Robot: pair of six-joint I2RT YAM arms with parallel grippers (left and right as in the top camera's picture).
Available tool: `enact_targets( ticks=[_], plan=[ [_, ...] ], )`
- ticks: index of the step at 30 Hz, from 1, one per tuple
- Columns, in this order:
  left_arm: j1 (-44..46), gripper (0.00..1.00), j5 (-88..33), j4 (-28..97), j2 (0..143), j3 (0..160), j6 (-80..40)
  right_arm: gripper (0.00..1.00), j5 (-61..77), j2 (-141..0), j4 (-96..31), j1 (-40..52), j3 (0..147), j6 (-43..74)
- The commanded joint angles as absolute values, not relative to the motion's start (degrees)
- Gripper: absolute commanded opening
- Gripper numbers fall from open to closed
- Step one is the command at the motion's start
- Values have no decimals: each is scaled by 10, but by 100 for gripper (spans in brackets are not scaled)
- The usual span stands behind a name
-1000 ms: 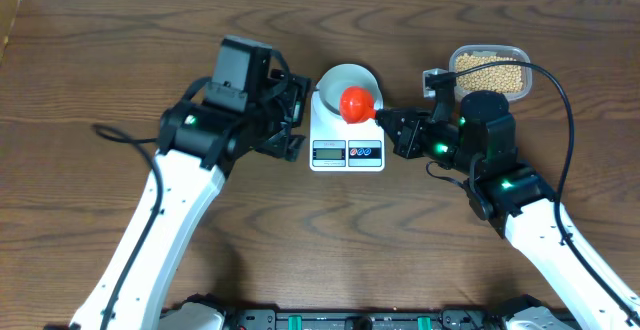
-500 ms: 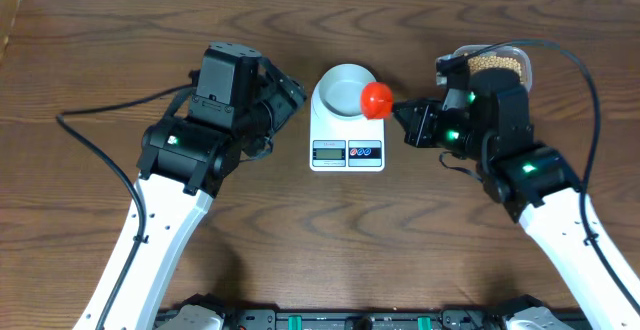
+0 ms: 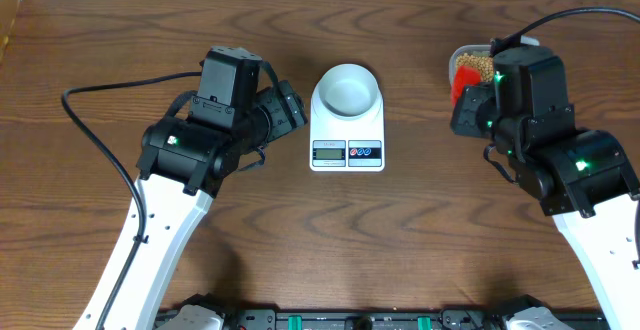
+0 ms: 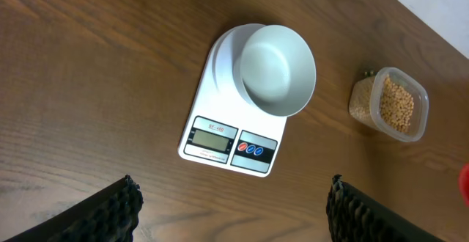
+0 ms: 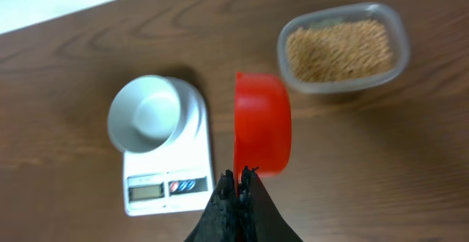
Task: Scoop item into bowl and weigh 50g on scale
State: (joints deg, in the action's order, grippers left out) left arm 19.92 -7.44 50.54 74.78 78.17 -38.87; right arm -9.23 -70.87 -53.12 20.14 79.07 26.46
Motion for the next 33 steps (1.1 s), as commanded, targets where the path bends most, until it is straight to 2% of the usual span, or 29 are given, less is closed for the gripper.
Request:
enact_targets(
  ticks=[1,2,5,18,33],
  plan=[
    [197,82,-68,507,746,782,-371,1,-147,-707,-538,197,802,246],
    [197,70,-68,507,746,782,-371,1,-151,-707,-538,196,802,246],
    [197,8,-68,507,746,782,-371,1,-151,-707,-538,189,802,246],
    [239,7,-59,507,768,776,-429,1,-145,-708,-538,148,802,246],
    [314,7,-57,507,916,769,-488,1,-145,-708,-538,142,802,246]
  ],
)
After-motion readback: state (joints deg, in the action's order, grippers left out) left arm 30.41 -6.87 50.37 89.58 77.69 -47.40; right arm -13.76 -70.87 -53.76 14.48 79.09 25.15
